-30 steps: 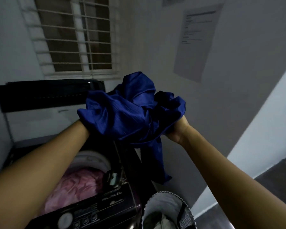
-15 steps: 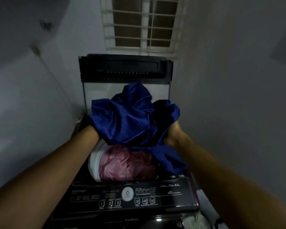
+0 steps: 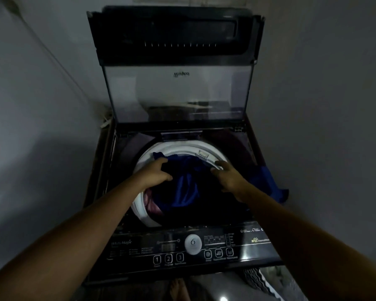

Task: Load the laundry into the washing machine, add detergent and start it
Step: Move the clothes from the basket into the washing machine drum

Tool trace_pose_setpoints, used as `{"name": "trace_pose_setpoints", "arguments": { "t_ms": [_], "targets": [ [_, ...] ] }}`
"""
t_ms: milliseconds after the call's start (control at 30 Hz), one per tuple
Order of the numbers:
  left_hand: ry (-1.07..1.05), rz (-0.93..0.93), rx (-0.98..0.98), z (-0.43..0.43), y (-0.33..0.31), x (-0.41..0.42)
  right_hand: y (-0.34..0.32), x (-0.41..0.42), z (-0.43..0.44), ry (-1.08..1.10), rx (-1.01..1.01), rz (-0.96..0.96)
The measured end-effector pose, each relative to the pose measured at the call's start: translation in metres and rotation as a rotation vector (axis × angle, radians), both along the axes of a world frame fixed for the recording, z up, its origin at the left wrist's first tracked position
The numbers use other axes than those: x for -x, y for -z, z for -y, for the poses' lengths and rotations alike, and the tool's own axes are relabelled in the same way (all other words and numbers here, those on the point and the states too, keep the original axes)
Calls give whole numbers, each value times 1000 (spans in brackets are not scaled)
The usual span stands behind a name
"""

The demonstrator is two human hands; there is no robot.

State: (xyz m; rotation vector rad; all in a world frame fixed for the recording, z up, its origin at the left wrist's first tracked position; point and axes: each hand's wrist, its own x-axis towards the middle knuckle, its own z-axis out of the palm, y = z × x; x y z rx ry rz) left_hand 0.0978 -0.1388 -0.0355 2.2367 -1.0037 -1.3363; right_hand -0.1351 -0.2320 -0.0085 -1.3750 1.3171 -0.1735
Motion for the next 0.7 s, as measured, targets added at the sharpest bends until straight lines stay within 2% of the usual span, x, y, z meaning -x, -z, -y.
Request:
{"name": "trace_pose_setpoints", "arguments": {
  "t_ms": [67,200,300,367,433,467,500,600,667,700],
  "targets": [
    [36,12,36,6,5,0,16,3,7,-167,208,-181],
    [301,241,29,23,36,2,34,4,12,-791,617,-851],
    [515,330,-60,27,64,6,43,-2,17,-965,666,-1190],
    [607,298,-151,26,82,7,53,-4,21,-995,638,-1256],
    [656,281,-223,20,101,6,59,-7,31,-955,642,-1179],
    [668,275,-242,17,108,4,61,-12,38,-869,627,-1065],
    [674,265,-255,16,115,1,63,-18,46,-724,597,-904],
    [632,205,-270,13,123,-9,62,-53,59,-236,408,-262],
    [594,250,-254,14,122,-13,60,-74,55,-194,294,-24],
    [555,310,-226,14,120,-14,64,-79,51,-297,264,-11]
  ]
}}
